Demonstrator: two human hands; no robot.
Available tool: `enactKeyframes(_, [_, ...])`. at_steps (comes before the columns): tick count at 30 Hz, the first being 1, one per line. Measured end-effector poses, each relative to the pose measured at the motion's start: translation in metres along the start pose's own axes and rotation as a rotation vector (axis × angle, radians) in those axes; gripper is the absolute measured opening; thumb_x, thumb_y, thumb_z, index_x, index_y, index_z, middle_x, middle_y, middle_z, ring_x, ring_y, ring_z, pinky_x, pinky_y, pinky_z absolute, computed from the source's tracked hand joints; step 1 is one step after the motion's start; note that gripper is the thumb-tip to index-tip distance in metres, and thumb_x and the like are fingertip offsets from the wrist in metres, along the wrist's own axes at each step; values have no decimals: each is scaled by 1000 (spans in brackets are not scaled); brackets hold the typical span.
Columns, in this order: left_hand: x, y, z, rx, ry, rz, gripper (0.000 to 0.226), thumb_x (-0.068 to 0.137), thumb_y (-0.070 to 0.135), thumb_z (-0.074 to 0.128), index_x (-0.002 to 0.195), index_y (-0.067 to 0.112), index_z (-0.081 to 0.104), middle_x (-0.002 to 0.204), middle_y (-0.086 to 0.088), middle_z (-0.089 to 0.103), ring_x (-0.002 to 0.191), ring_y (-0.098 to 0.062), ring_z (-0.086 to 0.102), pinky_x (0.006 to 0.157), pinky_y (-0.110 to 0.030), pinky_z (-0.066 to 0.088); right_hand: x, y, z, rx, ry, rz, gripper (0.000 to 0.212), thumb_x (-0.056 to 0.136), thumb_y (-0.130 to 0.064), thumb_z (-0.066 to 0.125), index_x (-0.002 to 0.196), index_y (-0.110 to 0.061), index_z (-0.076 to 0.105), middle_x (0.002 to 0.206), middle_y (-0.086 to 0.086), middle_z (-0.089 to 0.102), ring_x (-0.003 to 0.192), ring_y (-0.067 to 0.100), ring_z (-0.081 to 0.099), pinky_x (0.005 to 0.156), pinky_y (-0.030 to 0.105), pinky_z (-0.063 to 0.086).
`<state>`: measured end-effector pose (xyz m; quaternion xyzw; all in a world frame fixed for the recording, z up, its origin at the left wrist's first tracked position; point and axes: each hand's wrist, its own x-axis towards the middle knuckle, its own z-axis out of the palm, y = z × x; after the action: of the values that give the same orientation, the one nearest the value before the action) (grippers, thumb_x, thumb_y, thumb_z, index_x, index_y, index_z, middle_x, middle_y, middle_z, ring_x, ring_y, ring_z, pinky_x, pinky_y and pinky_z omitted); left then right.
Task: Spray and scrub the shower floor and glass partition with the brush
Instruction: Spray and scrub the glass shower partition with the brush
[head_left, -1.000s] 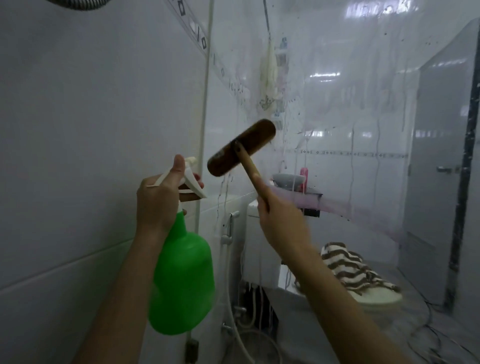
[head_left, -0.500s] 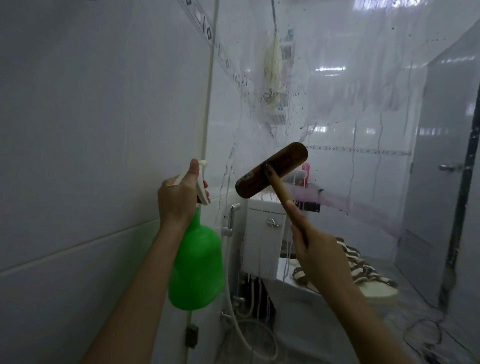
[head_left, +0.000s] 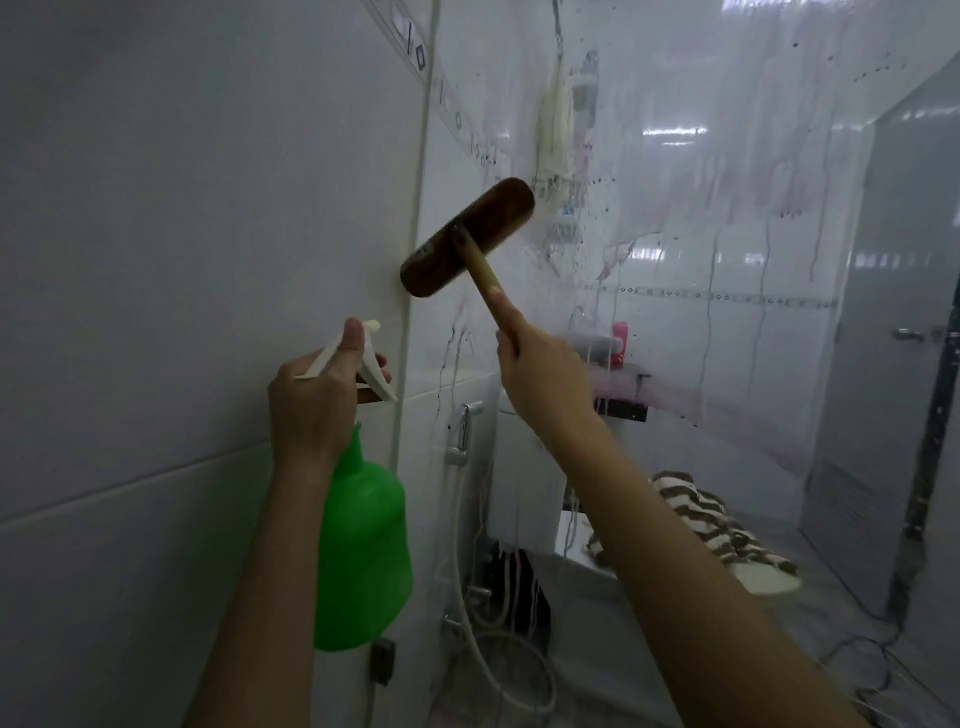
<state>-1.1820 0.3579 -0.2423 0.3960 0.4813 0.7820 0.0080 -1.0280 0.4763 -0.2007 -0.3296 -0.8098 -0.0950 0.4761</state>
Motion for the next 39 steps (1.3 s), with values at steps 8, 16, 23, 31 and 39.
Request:
enactKeyframes(8, [-4, -7, -14, -86, -10, -45, 47, 101, 48, 50, 82, 14, 76, 83, -8, 77, 69, -18, 75, 56, -21, 57, -112, 25, 8, -19, -91, 102, 44, 103, -36, 29, 145, -43, 21, 64, -1, 53, 45, 7, 49, 41, 17, 42])
enactKeyframes(16, [-12, -1, -8, -48, -44, -19, 46, 101, 50, 49, 74, 23, 75, 80, -1, 78, 75, -21, 77, 63, -30, 54, -84, 37, 1, 163, -66, 127, 32, 102, -32, 38, 132, -31, 48, 62, -5, 52, 47, 5, 50, 49, 20, 50])
enactKeyframes(23, [-27, -8, 10, -1, -100, -24, 48, 101, 52, 44, 84, 20, 76, 76, 10, 76, 63, -1, 72, 57, -18, 50, -49, 38, -21, 256, 25, 143, 34, 102, -28, 41, 133, -20, 50, 68, -5, 53, 56, 3, 52, 60, 19, 48])
enactKeyframes(31, [-32, -5, 20, -88, -163, 1, 50, 101, 51, 45, 82, 17, 76, 81, -4, 77, 70, -13, 76, 54, -19, 47, -162, 68, -35, 134, 64, 242, 51, 100, -26, 43, 147, -38, 28, 60, -4, 50, 45, 6, 46, 43, 15, 43])
enactKeyframes(39, [-42, 1, 48, -144, -231, -56, 48, 101, 49, 49, 78, 18, 77, 75, 3, 78, 72, -18, 77, 53, -16, 50, -120, 82, -71, 179, 159, 244, 46, 102, -25, 42, 146, -36, 33, 63, -6, 51, 49, 3, 51, 47, 14, 45])
